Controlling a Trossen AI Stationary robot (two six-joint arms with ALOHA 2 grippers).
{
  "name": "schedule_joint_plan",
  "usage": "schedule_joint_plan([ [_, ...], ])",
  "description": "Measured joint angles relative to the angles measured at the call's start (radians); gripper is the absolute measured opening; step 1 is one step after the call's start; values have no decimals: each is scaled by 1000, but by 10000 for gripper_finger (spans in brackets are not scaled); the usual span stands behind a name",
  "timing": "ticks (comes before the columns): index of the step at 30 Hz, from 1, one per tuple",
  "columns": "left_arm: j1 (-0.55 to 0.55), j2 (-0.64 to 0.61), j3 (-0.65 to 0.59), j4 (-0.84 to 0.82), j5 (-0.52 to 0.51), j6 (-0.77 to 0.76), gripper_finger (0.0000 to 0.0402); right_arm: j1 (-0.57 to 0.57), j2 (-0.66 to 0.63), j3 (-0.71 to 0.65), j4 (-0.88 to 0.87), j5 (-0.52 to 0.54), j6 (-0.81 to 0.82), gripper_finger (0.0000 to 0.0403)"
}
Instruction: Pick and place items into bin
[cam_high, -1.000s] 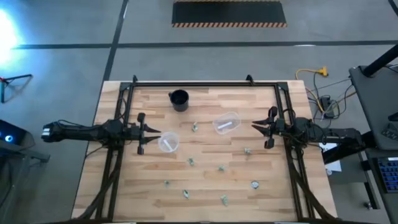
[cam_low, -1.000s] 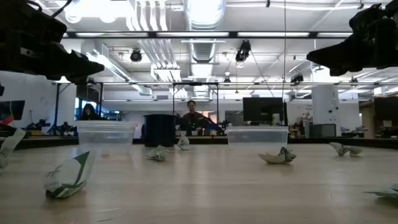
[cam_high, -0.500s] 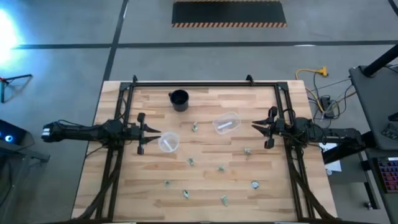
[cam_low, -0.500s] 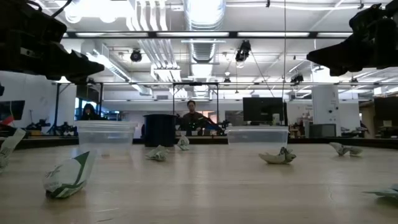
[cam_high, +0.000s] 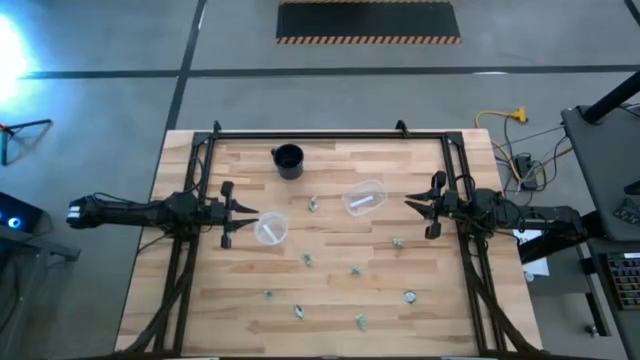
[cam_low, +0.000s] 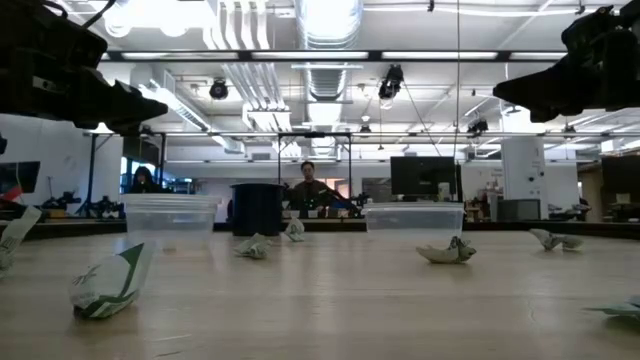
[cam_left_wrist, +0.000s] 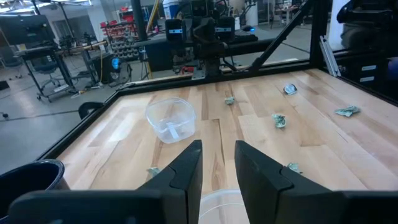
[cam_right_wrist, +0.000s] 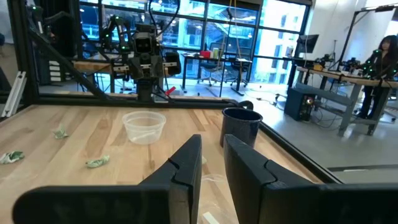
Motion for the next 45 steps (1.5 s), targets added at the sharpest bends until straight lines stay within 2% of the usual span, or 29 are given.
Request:
schedule_joint_plan([
  [32, 0, 0, 0, 0, 0, 0, 78, 0, 0, 0, 0, 0, 2, 59],
  [34, 0, 0, 0, 0, 0, 0, 78, 0, 0, 0, 0, 0, 42, 59],
  [41, 0, 0, 0, 45, 0, 0, 78, 0, 0, 0, 15, 0, 328, 59],
  [45, 0, 0, 0, 121, 0, 0, 78, 0, 0, 0, 61, -1, 368, 59],
])
